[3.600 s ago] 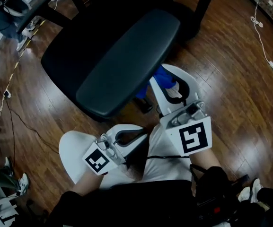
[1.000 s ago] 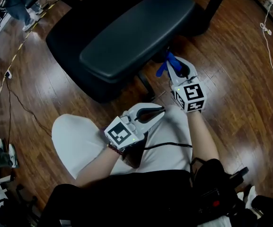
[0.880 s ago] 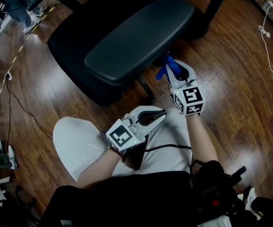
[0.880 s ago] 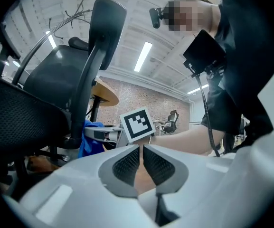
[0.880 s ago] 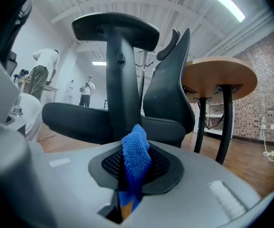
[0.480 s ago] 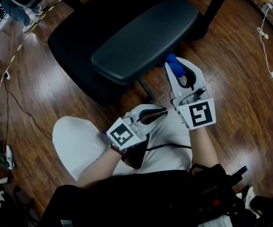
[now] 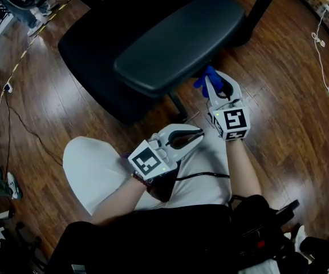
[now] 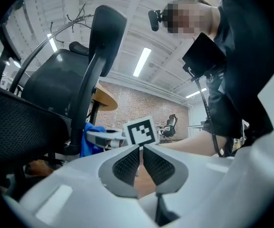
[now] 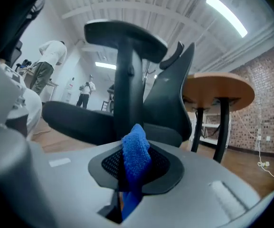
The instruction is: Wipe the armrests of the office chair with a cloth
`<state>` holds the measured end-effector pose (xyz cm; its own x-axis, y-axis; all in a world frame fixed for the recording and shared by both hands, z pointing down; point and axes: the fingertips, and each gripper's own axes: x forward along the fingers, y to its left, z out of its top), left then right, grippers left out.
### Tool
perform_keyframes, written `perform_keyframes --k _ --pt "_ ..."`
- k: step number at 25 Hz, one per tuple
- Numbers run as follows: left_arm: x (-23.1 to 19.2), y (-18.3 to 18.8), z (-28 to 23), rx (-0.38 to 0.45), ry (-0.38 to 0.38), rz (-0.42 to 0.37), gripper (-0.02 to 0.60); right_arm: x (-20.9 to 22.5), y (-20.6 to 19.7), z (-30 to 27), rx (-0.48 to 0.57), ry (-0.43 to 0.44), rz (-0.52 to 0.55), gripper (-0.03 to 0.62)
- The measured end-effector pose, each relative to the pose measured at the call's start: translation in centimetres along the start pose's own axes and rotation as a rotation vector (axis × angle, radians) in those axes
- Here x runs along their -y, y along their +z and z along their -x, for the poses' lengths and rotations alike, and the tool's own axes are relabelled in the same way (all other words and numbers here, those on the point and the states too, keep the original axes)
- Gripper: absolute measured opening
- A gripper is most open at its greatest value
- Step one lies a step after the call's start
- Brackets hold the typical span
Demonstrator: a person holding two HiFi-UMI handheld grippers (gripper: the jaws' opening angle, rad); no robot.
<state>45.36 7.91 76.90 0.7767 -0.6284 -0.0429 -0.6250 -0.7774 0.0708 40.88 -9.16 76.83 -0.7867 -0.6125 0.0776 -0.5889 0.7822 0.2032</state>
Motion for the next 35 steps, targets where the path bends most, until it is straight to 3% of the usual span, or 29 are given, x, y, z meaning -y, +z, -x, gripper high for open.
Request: perform_keyframes --k 3,9,17,19,23,27,30,35 --pt "0.5 -0.5 0.0 -0.02 -0.014 0.0 0.031 0.4 -2.9 -1.0 -0.067 0.011 -0.015 0.064" --pt "0.5 -0.5 0.1 -0.024 -0.021 -0.017 0.031 -1.2 -1.1 -0.8 -0.039 0.027 -0.011 0.064" --pt "0.1 -0.6 -0.2 -0.012 -0.006 -0.009 0.028 -6.3 -0.5 -0.7 -0.018 0.23 0.088 0.064" --pt "0.2 -0.7 -0.2 -0.014 -0.005 -0.012 0.028 -6.4 -0.6 -1.0 -0.02 0.203 0.077 0.064" --pt "0.1 -0.2 0.0 0.01 0.007 -0.015 0.028 -2.1 -0.9 0.0 -0.003 0.054 -0.036 0.064" --pt "-0.1 2.6 0.6 0.119 0.012 0.042 0.028 3.1 -1.4 0.1 0.007 -0.063 -0.181 0.064" --pt "0.5 4.3 1.0 0.176 0.009 0.09 0.028 1.7 -1.8 -0.8 -0.033 0.017 -0.118 0.064" --pt "1.2 4.7 0.4 0.156 -0.084 0.214 0.026 -6.9 -0.2 0.8 -0.022 0.268 -0.039 0.064"
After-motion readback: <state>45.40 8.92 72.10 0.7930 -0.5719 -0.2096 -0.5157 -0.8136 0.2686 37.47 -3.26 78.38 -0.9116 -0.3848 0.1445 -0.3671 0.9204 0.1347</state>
